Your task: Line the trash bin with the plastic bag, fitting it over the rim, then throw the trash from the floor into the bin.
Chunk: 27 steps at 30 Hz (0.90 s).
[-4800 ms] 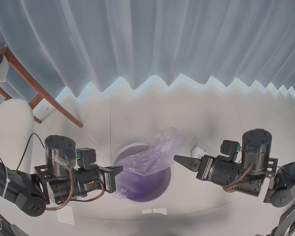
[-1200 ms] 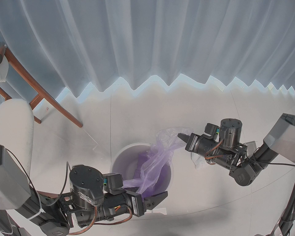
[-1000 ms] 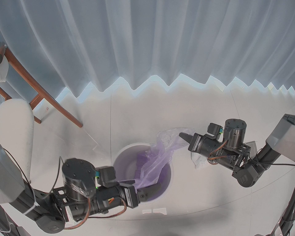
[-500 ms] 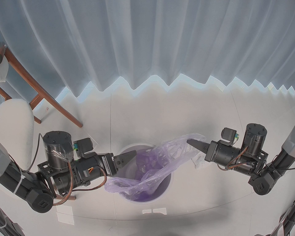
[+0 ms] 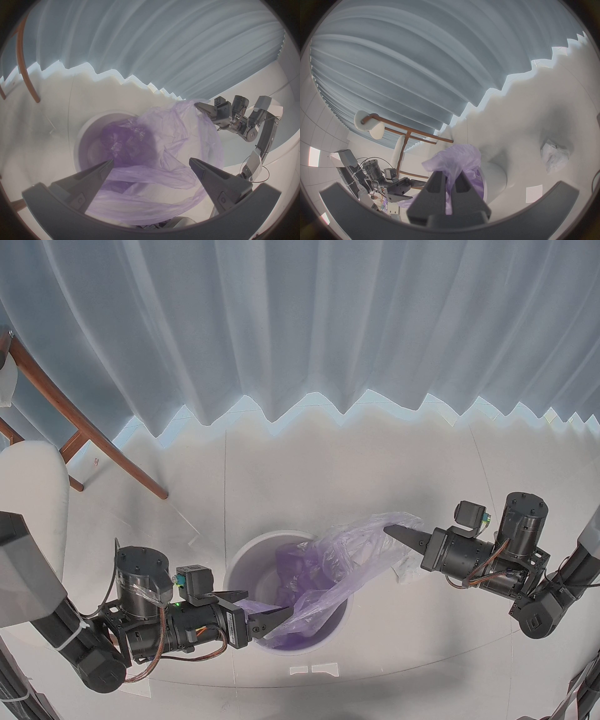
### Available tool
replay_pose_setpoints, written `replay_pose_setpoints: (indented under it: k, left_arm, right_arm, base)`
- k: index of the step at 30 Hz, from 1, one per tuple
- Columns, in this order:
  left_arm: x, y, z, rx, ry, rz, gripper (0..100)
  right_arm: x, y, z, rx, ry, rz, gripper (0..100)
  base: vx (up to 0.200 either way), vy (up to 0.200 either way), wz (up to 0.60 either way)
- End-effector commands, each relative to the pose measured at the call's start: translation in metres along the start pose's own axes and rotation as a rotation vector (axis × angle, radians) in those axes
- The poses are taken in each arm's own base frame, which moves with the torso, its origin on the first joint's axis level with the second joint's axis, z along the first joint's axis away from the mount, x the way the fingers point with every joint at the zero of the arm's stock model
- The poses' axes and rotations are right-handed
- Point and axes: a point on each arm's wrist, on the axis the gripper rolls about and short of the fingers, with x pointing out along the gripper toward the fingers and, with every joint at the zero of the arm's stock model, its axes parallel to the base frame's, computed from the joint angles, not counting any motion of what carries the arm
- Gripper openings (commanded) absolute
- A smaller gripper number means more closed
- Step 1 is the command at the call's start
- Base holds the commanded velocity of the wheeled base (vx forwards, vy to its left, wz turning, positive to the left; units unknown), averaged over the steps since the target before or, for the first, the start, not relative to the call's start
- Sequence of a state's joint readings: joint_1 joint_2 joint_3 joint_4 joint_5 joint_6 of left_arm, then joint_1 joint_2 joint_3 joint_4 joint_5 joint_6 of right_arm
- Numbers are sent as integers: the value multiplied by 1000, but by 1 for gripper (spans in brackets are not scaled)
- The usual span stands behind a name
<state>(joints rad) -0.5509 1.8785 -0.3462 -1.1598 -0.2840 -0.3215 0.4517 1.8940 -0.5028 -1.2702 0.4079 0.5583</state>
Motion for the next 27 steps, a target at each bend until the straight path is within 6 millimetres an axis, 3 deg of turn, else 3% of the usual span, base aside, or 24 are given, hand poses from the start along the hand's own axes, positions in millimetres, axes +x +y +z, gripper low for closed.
replay_pose_setpoints:
  k: [1,18,27]
  left_arm:
    - [4,5,-21,-6,55,-11,100]
    - [3,-13,-46,17,168,-114,100]
    - [29,-16,-76,48,178,-77,100]
  right_arm:
    - [-2,-1,-2,4,7,-5,0]
    - [-1,0,-1,3,5,-3,0]
    - [-2,2,2,-6,-11,4,0]
  base:
    - [0,0,0]
    - [0,0,0]
    - [0,0,0]
